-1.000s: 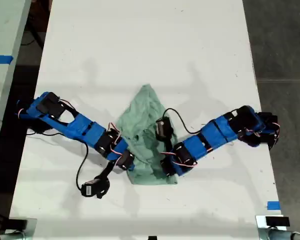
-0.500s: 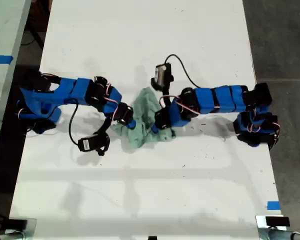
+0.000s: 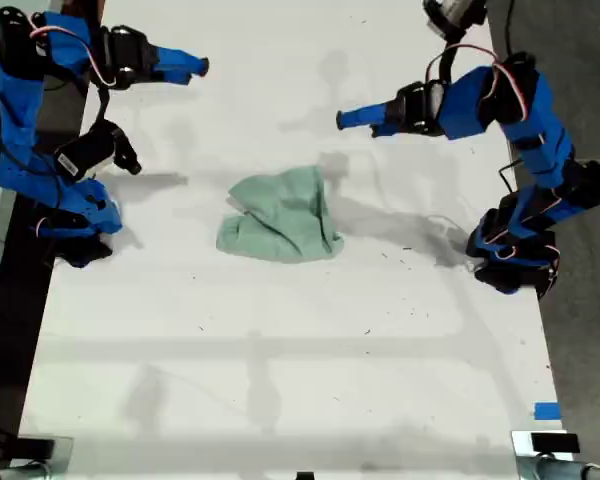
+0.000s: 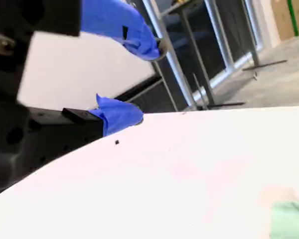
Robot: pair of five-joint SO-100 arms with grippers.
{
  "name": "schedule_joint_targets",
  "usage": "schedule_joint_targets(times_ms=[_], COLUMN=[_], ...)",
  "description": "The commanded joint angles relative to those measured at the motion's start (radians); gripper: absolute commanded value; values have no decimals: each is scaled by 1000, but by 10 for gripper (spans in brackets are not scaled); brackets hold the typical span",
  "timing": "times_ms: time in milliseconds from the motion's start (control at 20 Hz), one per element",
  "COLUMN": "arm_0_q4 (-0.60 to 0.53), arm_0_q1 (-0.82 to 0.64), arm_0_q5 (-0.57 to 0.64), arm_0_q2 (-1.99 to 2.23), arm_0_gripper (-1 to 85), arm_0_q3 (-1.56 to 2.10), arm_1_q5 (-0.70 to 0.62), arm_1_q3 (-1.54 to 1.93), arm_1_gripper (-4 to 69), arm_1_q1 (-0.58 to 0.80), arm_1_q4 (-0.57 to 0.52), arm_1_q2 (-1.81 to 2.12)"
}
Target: Fold t shirt
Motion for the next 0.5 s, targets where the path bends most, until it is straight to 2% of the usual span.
schedule_joint_targets(times_ms=[0, 50, 150, 250, 300, 400, 450], arm_0_q4=[-5, -5, -32, -273, -373, -512, -572], arm_0_q1=[-21, -12, 52, 114, 72, -51, -58], arm_0_q5=[8, 3, 11, 35, 37, 44, 48], arm_0_q2=[71, 94, 127, 293, 403, 647, 739], arm_0_gripper=[29, -2, -3, -3, -3, -3, -3], arm_0_q3=[-61, -29, 160, 641, 884, 1278, 1419], arm_1_q5=[-12, -5, 0, 8, 3, -106, -163], arm_1_q3=[57, 110, 293, 614, 818, 1282, 1482], arm_1_gripper=[62, -2, -2, -7, -8, -7, -6], arm_1_q1=[12, 3, -38, -38, 3, 87, 103], arm_1_q4=[5, 6, -6, -60, -109, -305, -371], arm_1_q2=[124, 153, 196, 262, 341, 678, 896])
